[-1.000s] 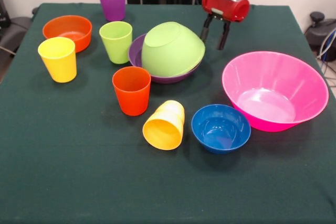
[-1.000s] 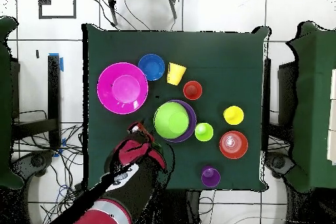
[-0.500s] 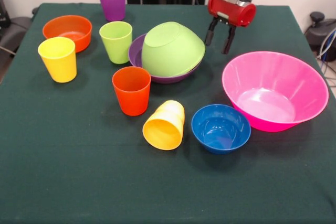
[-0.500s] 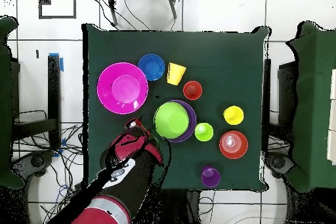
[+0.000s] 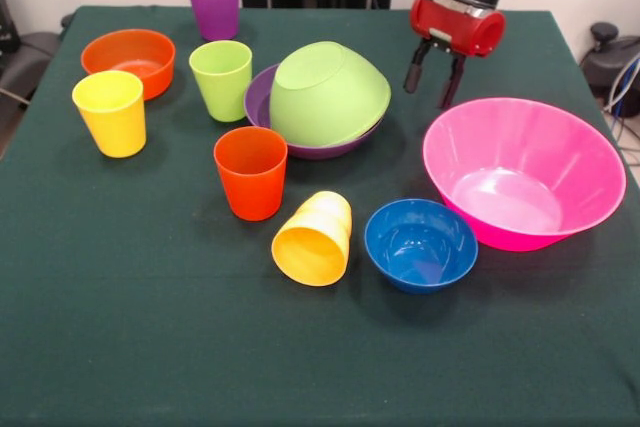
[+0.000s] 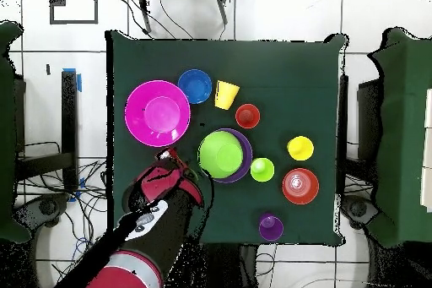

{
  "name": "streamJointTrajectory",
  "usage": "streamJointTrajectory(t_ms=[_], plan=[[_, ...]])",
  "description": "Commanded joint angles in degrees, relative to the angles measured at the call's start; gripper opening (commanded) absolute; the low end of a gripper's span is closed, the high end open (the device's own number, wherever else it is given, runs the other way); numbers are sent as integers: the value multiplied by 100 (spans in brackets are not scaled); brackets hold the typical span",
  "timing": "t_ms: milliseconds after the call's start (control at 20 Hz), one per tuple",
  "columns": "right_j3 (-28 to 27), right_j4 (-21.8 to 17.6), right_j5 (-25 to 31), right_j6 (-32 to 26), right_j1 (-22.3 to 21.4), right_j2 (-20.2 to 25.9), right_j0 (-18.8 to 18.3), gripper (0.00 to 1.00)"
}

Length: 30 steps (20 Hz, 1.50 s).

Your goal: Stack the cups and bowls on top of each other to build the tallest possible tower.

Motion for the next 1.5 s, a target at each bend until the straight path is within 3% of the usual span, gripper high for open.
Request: streamJointTrajectory(t_ms=[50, 900, 1300, 1500], plan=[[-538, 354, 803, 23, 63, 664, 130, 100], [-513, 365, 1253, -107, -377, 820, 14, 100], [-619, 270, 1236, -173, -134, 760, 17, 100], [-456, 195, 1323, -281, -388, 876, -137, 100]])
